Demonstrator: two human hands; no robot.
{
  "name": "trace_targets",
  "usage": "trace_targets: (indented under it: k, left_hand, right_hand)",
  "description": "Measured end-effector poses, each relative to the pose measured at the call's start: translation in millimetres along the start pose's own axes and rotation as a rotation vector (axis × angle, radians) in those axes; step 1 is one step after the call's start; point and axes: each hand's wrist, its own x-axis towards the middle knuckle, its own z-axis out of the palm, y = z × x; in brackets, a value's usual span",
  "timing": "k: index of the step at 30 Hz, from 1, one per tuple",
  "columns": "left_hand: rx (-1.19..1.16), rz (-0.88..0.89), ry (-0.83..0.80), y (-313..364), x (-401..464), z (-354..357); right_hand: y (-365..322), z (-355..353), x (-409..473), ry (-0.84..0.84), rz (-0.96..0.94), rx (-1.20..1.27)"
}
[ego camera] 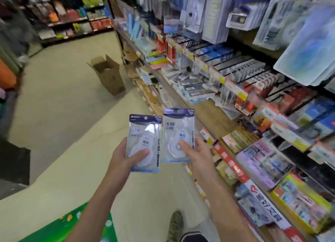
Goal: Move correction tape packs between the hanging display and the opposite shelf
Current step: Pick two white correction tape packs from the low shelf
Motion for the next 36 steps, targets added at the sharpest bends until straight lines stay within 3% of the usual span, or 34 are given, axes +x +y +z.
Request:
trace_targets:
  k: [7, 18, 27, 36]
  left_hand:
    - [0.074, 0.088, -0.066, 43.4, 110.4, 40.5]
    - [0.076, 0.186, -0.235, 81.2, 196.5, 104.4]
    - [0.056, 0.201, -0.431, 87.8, 259.0, 146.3]
    - [-0.027, 0.183, -0.699, 118.5, 330.9, 191.5]
  right_hand:
    - [-69.1, -15.2, 70.6, 0.026, -0.125, -0.008]
    - [-122.2, -50.9, 105.3, 0.173, -0.243, 0.023]
    - [-140.3, -60.4, 123.0, 0.357, -0.345, 0.04]
    - [-165.1, -42.9, 151.8, 0.665, -0.519, -0.097]
